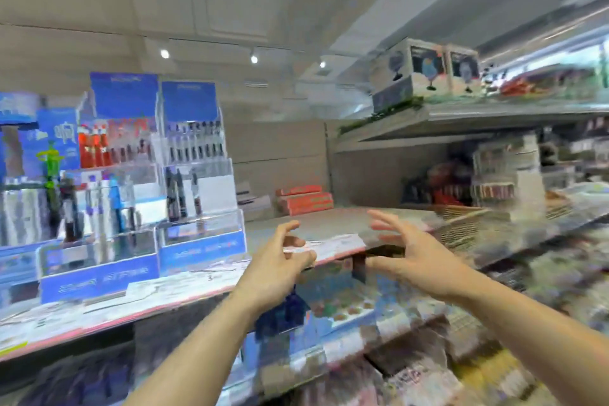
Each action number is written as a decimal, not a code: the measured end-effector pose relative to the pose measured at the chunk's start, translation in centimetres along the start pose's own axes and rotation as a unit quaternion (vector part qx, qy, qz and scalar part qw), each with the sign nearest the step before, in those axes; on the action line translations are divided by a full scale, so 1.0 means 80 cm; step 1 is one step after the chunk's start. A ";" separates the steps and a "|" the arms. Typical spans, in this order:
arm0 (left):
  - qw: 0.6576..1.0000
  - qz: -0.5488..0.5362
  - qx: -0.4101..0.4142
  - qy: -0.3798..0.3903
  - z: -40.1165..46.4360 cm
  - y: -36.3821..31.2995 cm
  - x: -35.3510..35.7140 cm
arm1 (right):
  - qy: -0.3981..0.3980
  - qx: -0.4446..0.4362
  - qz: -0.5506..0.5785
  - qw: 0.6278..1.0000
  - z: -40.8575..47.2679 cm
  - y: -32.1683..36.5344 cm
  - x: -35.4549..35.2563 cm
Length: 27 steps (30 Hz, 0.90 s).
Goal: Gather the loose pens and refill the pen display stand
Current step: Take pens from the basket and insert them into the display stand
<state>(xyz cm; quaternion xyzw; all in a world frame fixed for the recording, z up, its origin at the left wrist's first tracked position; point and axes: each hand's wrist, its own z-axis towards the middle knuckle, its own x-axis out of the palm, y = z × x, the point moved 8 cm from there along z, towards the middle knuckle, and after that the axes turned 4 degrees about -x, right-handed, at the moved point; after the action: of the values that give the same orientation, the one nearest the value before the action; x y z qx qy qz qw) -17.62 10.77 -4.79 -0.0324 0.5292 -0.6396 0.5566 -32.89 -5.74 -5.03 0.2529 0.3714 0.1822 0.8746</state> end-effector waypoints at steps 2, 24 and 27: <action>1.000 0.004 0.017 0.023 0.029 -0.018 0.038 | -0.011 0.036 0.005 0.999 -0.009 -0.049 -0.024; 0.935 0.292 0.107 0.173 0.422 -0.072 0.374 | 0.000 0.088 -0.087 0.992 0.203 -0.406 -0.240; 0.930 0.307 0.094 0.179 0.454 -0.077 0.400 | 0.054 0.060 -0.089 0.993 0.252 -0.446 -0.237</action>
<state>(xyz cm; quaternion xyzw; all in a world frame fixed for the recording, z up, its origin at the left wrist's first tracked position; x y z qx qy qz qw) -10.98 -37.52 -2.03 0.2990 0.5415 -0.4798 0.6222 -25.71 -50.26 -3.04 0.2610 0.4496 0.0947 0.8490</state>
